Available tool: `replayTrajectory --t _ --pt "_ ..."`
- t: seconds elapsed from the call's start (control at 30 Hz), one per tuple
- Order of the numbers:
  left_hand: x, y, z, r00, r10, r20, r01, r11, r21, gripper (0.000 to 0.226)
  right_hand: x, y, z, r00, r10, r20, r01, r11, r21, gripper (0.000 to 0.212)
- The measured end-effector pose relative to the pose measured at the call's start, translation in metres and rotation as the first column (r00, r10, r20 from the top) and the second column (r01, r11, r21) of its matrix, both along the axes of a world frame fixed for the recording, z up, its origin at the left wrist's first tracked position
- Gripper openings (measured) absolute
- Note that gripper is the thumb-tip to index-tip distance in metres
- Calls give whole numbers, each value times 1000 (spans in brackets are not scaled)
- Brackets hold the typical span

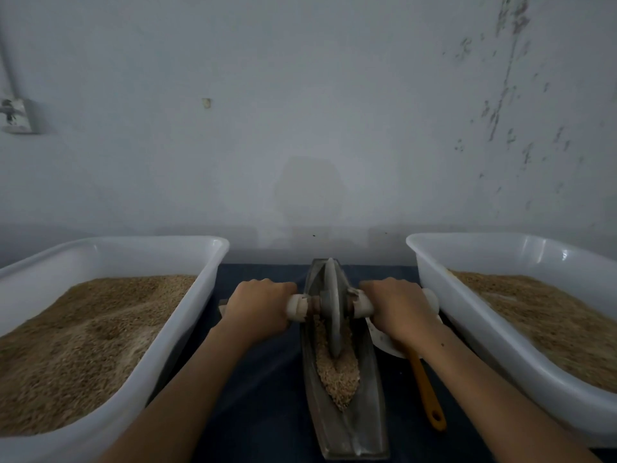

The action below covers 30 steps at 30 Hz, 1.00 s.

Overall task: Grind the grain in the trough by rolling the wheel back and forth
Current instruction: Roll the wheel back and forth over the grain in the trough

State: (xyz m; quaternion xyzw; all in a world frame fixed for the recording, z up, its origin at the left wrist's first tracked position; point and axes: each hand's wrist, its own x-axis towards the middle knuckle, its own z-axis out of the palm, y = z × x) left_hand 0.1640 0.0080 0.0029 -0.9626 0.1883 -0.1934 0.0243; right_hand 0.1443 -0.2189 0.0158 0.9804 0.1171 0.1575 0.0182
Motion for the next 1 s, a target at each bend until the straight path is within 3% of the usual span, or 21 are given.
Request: replayTrajectory --t 0.17,0.33,0.47,0.57,0.8,0.9,1.0 --pt "-3 -3 4 999 5 -46 -5 1000 1 16 2 -2 1 998 -3 -59 3 1000 -5 15" --pt "-7 -3 16 952 -14 -305 28 999 39 19 1 -5 14 941 -1 -340 -19 998 -55 32" --pt "-8 -2 18 921 -28 -389 45 998 35 20 -1 -4 18 912 -14 -410 -18 997 -75 35" --pt "-7 -2 15 940 -23 -341 31 999 18 18 -1 -4 16 936 -12 -352 -17 997 -81 33" --pt "-3 -4 0 999 31 27 -31 1000 5 17 2 -1 2 999 -2 -48 2 1000 1 16" --pt "-3 -4 0 999 28 39 -28 1000 5 17 2 -2 1 999 0 -33 0 1000 13 16" --pt "-2 -2 4 998 12 -55 -11 1000 23 18 2 -3 5 993 -3 -116 -1 999 -36 18"
